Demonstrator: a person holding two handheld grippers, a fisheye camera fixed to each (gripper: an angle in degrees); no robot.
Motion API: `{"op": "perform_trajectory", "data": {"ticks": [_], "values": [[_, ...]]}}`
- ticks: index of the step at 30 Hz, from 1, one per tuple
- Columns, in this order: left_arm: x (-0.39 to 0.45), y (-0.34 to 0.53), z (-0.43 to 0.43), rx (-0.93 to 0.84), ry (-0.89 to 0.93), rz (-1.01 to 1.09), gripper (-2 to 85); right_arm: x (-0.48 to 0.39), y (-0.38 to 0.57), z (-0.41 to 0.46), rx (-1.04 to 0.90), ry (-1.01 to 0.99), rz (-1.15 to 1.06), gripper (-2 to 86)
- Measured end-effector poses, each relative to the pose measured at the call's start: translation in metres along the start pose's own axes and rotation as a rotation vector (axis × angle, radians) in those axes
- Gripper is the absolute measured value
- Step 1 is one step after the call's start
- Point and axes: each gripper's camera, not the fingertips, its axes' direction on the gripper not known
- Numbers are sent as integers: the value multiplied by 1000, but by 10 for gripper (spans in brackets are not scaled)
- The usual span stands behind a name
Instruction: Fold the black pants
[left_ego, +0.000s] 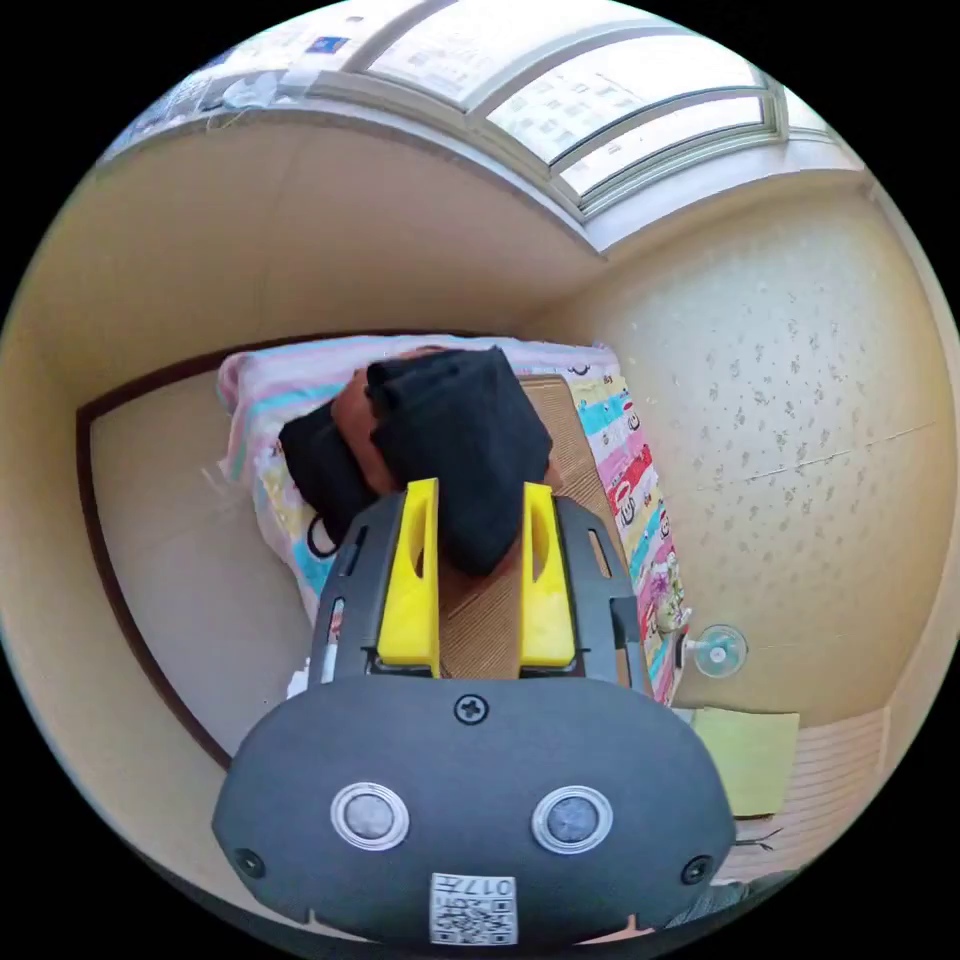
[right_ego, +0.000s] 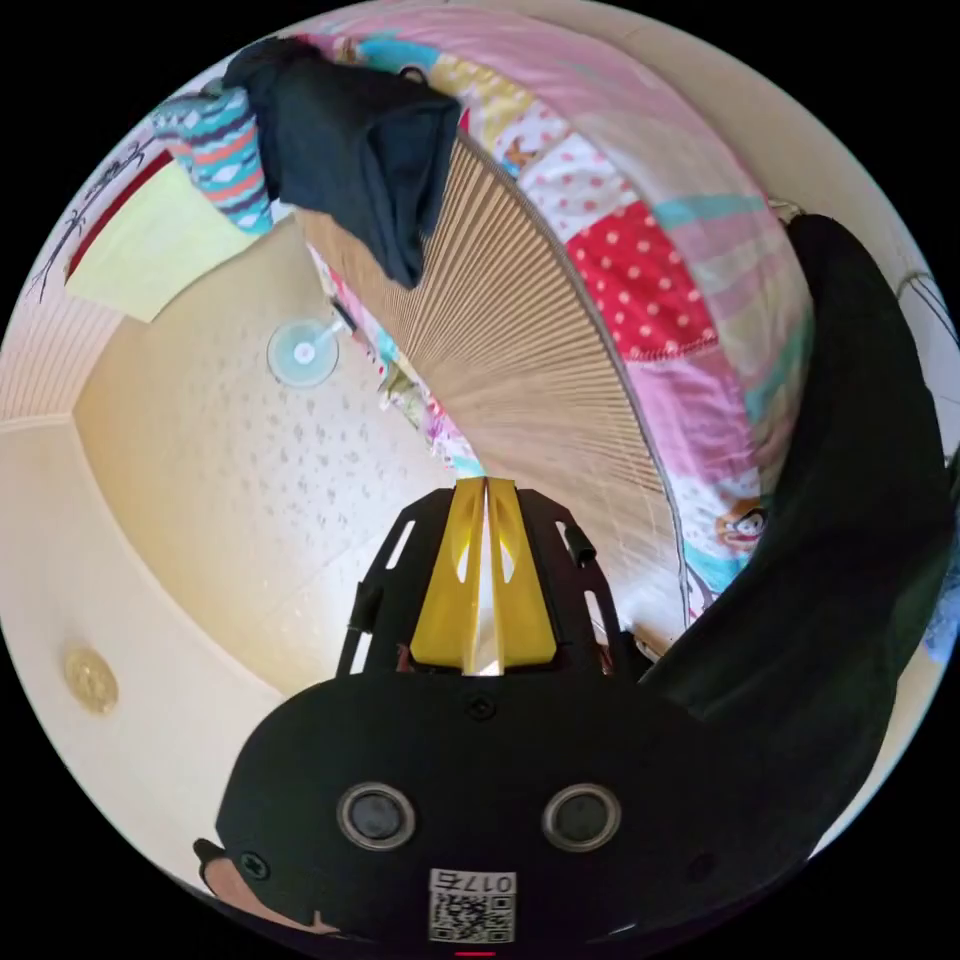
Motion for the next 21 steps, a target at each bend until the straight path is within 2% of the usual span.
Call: {"op": "perform_trajectory", "data": {"ticks": [2, 6, 9, 11, 13, 14, 15, 17, 20, 21], "values": [[7, -25, -6, -21, -32, 35, 136, 3, 14, -2, -22, -5, -86, 3], [-3, -22, 36, -294, -56, 47, 136, 21, 45, -31, 9, 76, -203, 4], [-4, 18, 18, -185, -67, 24, 90, 44, 69, -61, 100, 61, -191, 5], [-5, 35, 9, -214, 30, 13, 69, 55, 81, -75, 145, 37, -180, 5], [5, 53, 0, -307, 263, 79, 44, 64, 90, -81, 152, 27, -183, 6], [11, 58, -1, -330, 324, 106, 40, 65, 90, -80, 141, 30, -189, 6], [26, 68, -3, -381, 421, 158, 28, 65, 88, -73, 98, 52, -198, 7], [57, 85, -5, -430, 501, 263, 12, 60, 82, -50, -22, 136, -204, 8], [118, 113, -8, -488, 664, 438, 0, 43, 77, 26, -371, 356, -288, 12], [143, 125, -9, -489, 720, 482, -2, 36, 84, 67, -550, 427, -362, 14]]}}
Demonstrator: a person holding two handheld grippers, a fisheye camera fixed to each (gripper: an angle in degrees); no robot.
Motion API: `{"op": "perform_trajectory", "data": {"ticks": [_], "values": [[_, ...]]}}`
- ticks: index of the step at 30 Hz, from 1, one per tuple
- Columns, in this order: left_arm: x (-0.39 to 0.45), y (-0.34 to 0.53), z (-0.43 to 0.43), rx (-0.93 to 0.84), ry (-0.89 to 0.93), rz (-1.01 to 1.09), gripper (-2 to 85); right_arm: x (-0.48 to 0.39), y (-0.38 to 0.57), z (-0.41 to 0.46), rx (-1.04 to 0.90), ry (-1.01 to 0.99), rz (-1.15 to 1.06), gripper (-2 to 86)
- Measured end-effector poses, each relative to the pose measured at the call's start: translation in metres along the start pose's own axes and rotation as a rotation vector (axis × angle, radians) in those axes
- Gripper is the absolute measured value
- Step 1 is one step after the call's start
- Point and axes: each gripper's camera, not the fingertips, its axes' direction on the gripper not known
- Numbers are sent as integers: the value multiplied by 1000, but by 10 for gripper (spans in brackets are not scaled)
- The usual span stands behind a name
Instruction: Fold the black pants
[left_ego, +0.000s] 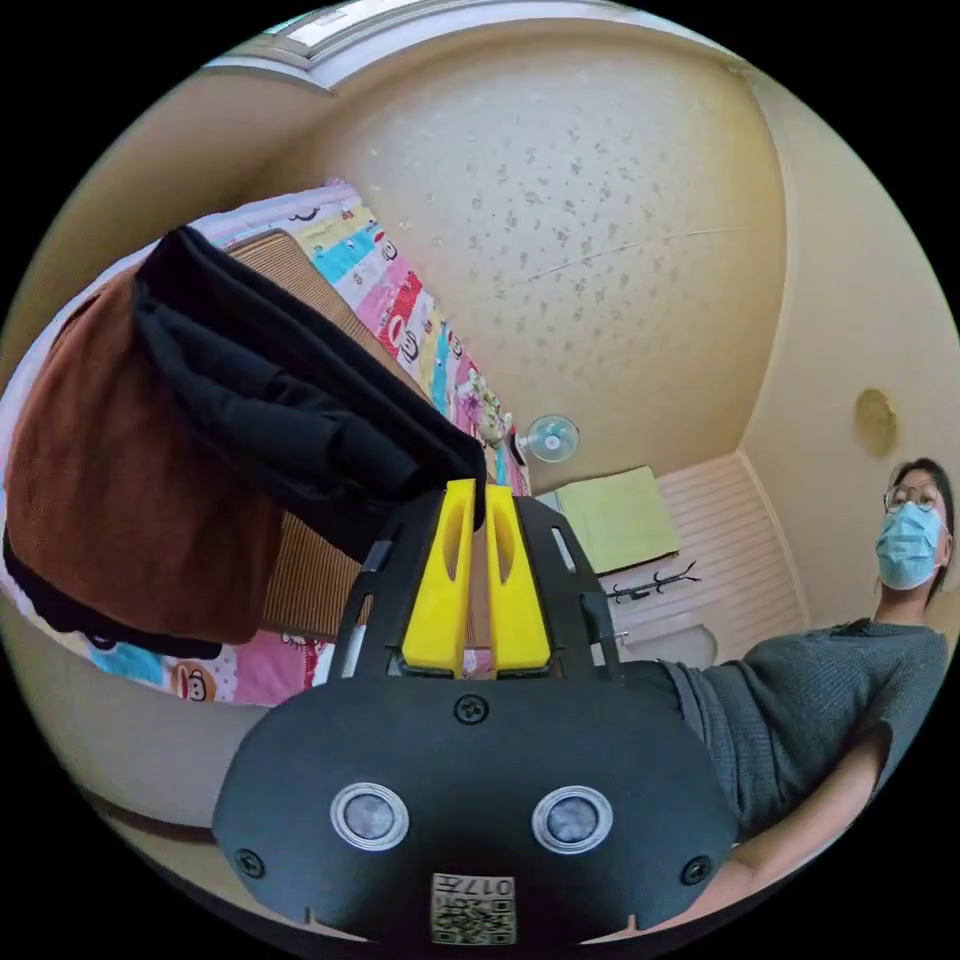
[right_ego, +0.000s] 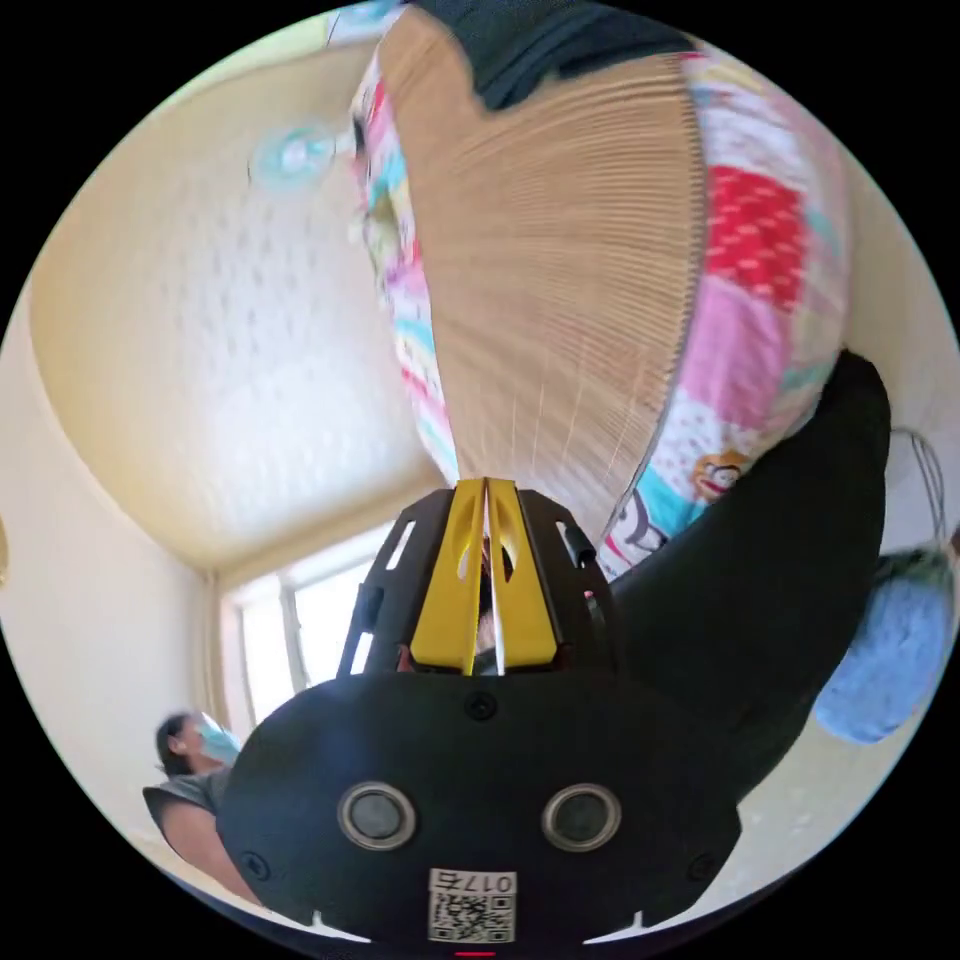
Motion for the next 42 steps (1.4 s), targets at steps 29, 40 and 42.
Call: {"op": "perform_trajectory", "data": {"ticks": [29, 40, 42], "values": [[177, -8, 230, -508, 338, 10, 98, -319, 96, 107, -876, -1006, -1046, 18], [41, 27, 313, -204, 821, -1079, 180, -433, 167, 91, -965, -1570, -1366, 15], [40, 22, 337, -187, 872, -1112, 101, -440, 168, 97, -970, -1612, -1343, 16]]}}
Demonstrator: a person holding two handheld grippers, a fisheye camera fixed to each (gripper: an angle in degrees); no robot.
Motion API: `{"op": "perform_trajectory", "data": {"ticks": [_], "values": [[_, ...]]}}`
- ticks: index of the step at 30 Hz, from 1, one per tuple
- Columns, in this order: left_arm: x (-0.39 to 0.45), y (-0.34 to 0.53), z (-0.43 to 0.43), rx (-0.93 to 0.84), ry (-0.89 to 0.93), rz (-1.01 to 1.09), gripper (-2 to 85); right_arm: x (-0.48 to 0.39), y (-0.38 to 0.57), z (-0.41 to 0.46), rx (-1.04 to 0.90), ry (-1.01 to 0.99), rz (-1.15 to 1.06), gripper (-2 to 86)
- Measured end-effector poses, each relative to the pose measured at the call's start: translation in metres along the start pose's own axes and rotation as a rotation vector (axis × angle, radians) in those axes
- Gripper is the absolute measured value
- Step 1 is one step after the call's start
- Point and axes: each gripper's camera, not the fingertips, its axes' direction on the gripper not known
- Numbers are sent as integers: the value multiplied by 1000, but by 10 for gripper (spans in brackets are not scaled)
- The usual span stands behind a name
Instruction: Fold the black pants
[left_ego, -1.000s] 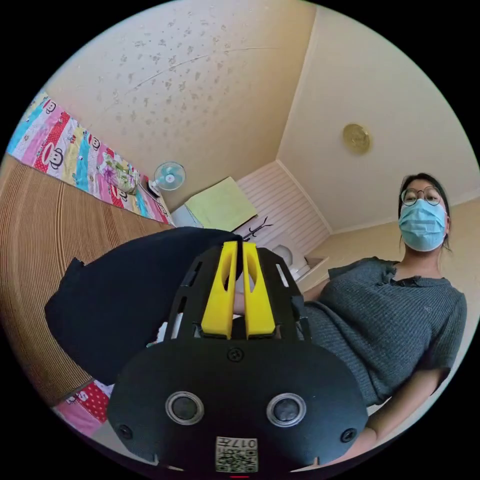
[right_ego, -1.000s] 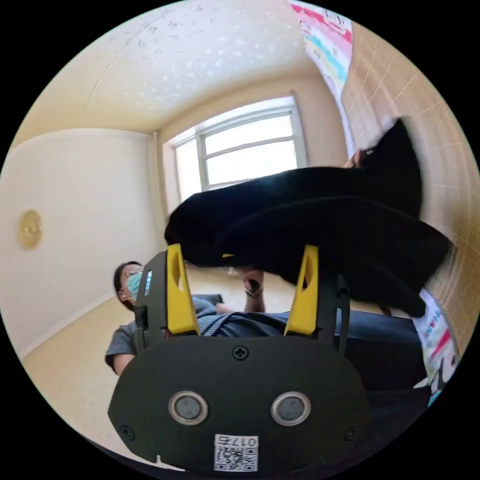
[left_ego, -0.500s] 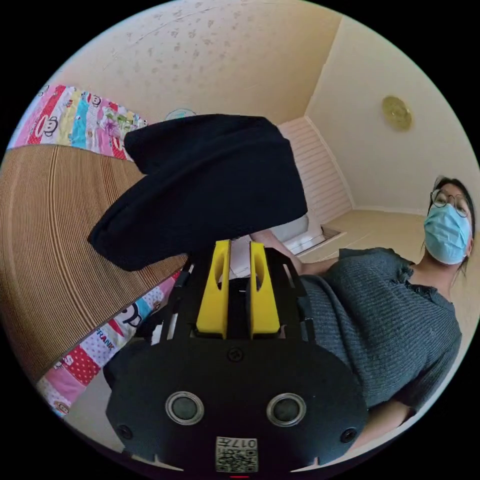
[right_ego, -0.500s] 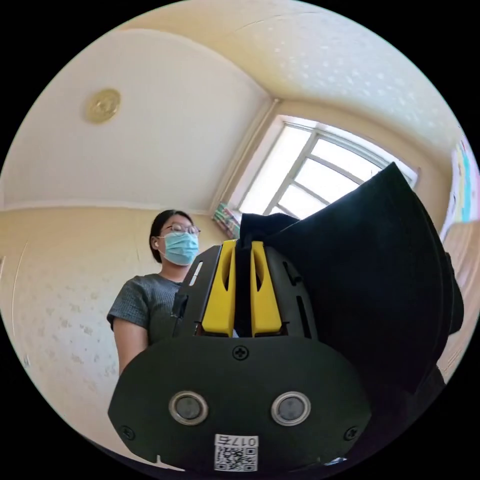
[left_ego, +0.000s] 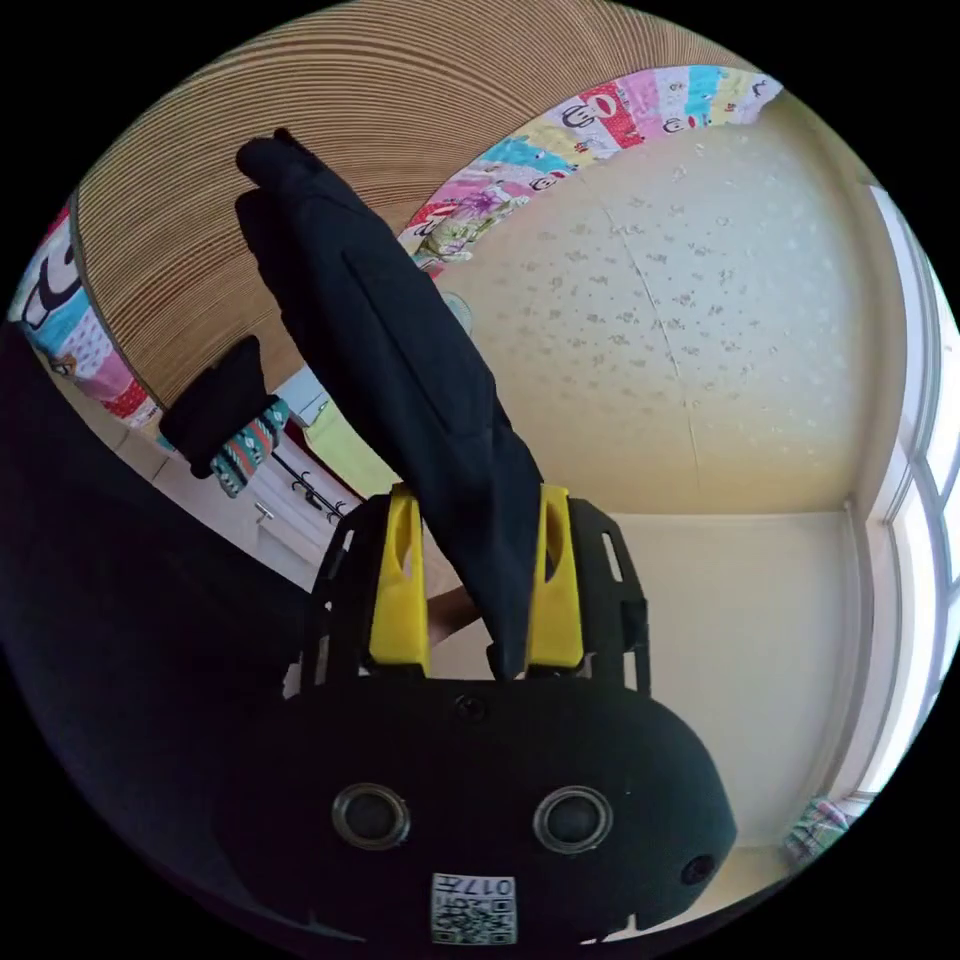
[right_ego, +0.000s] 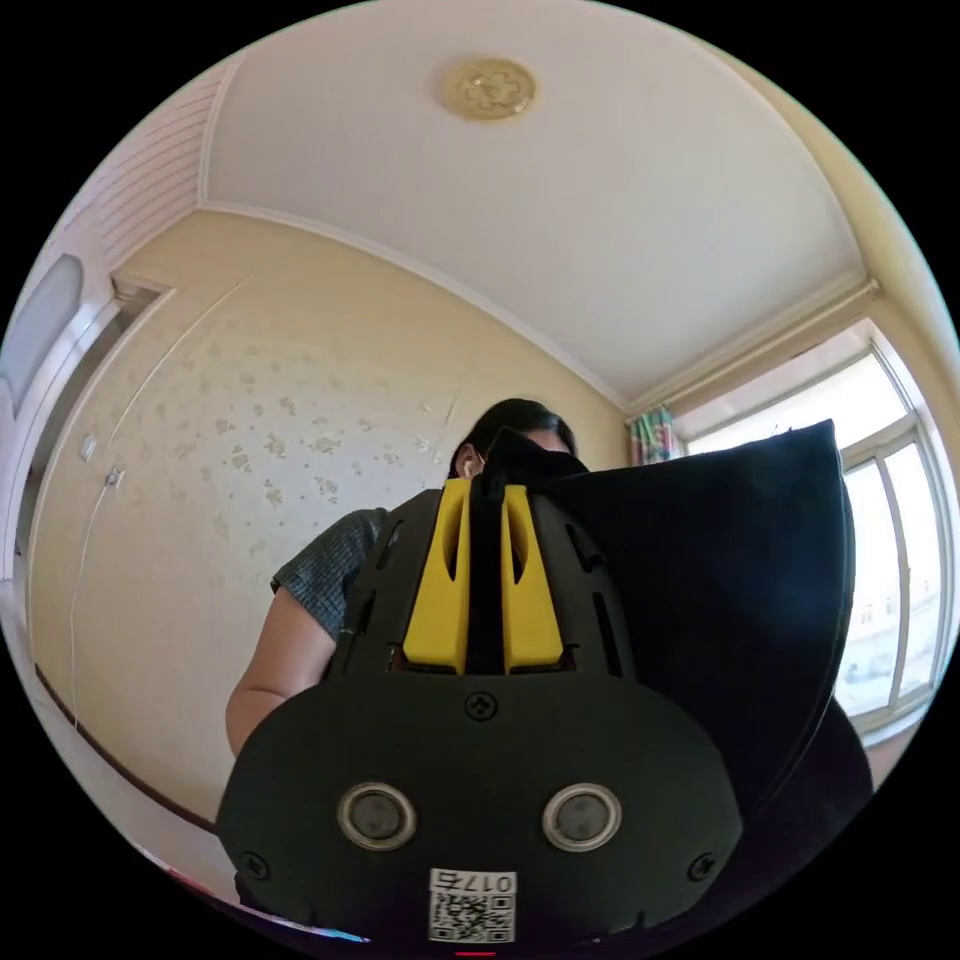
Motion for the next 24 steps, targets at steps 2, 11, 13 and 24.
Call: {"op": "perform_trajectory", "data": {"ticks": [2, 11, 13, 24], "values": [[-2, -9, 11, 35, 32, -27, 35, 2, -6, -5, -1, 29, 10, 17], [103, -17, 7, 156, -175, 454, -3, -127, -17, -88, 145, 1030, 169, 21], [146, -1, 14, 219, -389, 635, -3, -164, -11, -86, 160, 1298, 208, 20], [247, -1, 153, 185, -1067, 1160, 37, -188, -32, -152, 515, 1497, 144, 25]]}}
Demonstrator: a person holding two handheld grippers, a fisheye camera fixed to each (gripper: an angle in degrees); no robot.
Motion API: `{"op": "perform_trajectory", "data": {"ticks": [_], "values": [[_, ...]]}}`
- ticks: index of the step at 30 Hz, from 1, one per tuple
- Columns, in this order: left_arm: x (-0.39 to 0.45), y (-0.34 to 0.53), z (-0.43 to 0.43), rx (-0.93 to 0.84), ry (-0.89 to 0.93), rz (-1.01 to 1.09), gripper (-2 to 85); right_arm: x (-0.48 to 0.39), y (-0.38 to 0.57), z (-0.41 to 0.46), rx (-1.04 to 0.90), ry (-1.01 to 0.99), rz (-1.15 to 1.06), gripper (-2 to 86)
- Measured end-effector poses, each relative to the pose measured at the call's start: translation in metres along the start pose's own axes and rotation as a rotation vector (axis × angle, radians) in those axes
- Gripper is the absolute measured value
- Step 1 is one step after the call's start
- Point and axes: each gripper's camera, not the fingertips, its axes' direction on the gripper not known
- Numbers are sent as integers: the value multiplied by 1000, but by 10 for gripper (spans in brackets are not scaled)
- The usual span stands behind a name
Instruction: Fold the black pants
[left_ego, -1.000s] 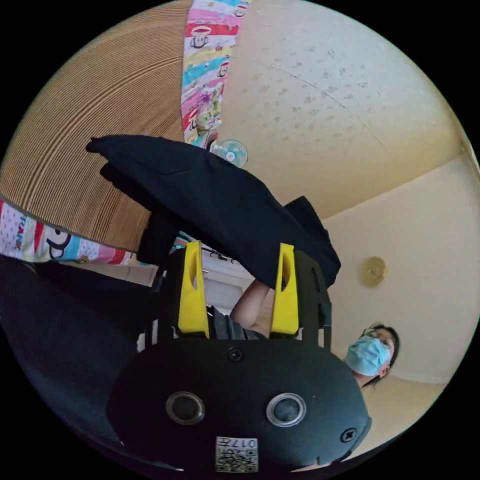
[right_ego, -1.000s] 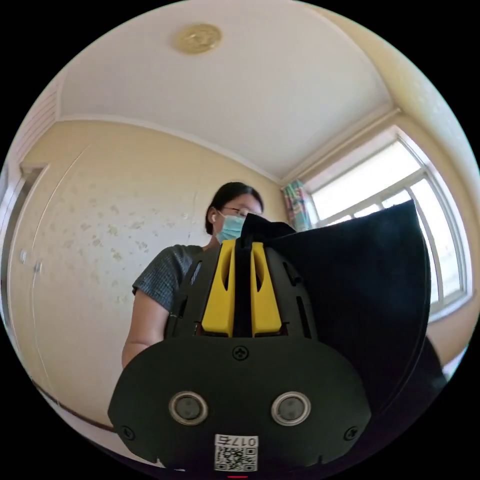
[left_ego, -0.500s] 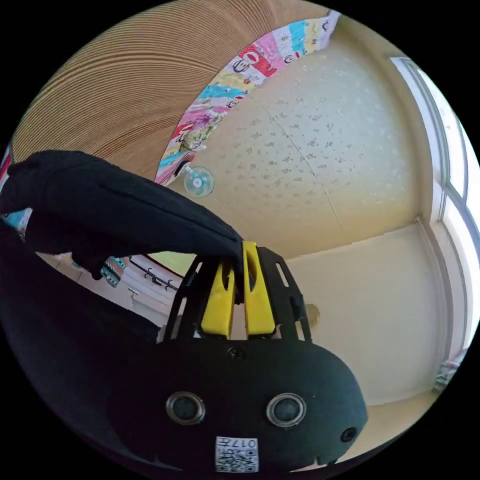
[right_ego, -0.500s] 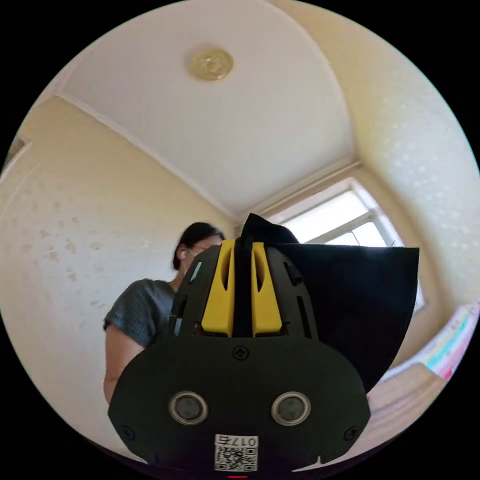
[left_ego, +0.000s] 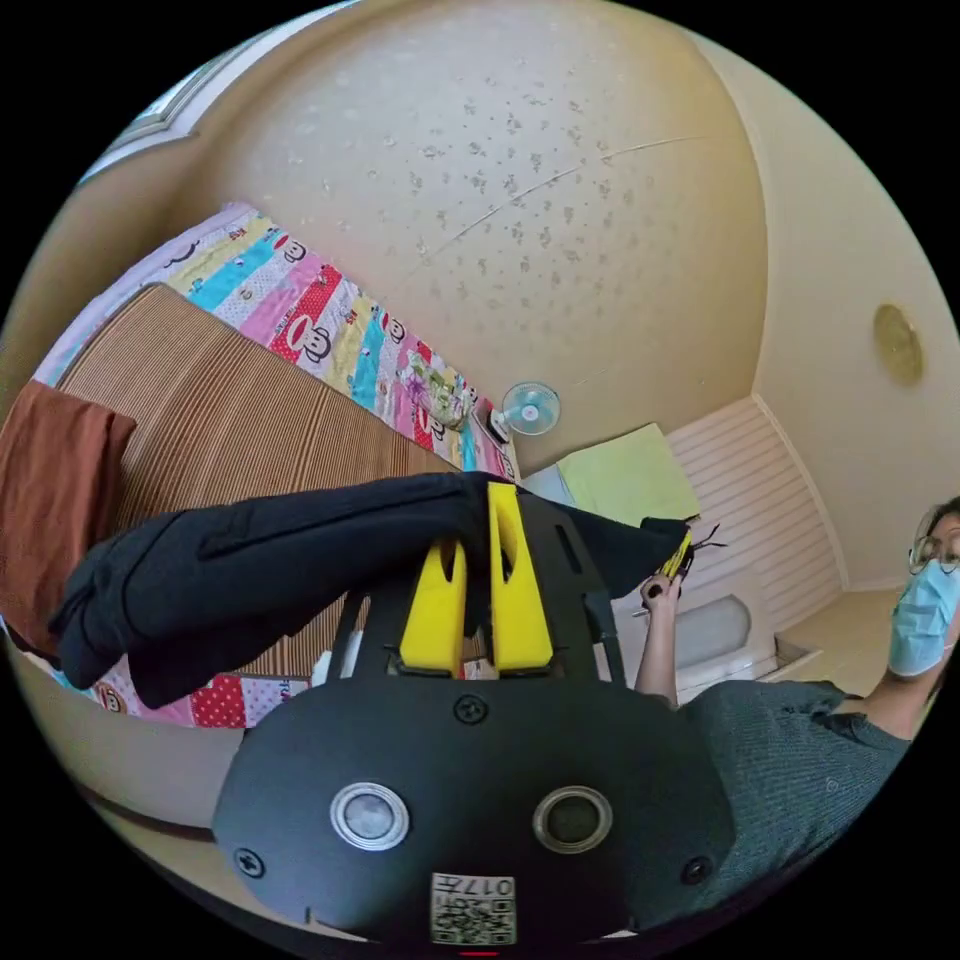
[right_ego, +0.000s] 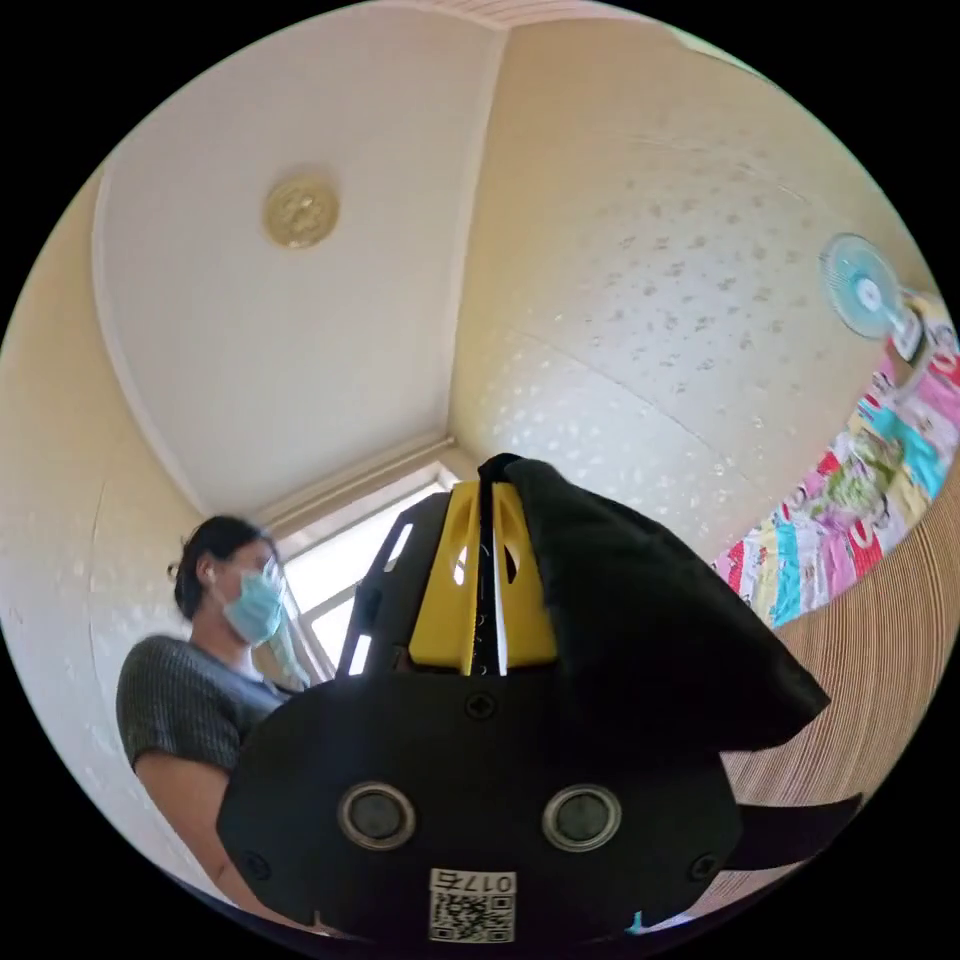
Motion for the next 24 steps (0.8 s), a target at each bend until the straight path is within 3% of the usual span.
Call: {"op": "perform_trajectory", "data": {"ticks": [2, 4, 7, 14, 20, 24], "values": [[-24, -26, 42, -67, -64, -33, 53, 34, -19, 16, -27, 173, 115, 38], [-75, -46, 97, -177, -151, -152, 99, 97, -44, 30, -112, 488, 253, 72], [-131, -34, 138, -273, -260, -316, 161, 191, -37, 33, -318, 660, 553, 141], [-216, 41, 182, -445, -220, -481, 147, 289, 101, 22, -651, 481, 863, 33], [-276, 48, 206, -589, -251, -506, 157, 293, 192, -27, -458, 360, 1060, 15], [-351, 58, 199, -383, 28, -834, 208, 273, 206, -55, -392, 374, 1072, 6]]}}
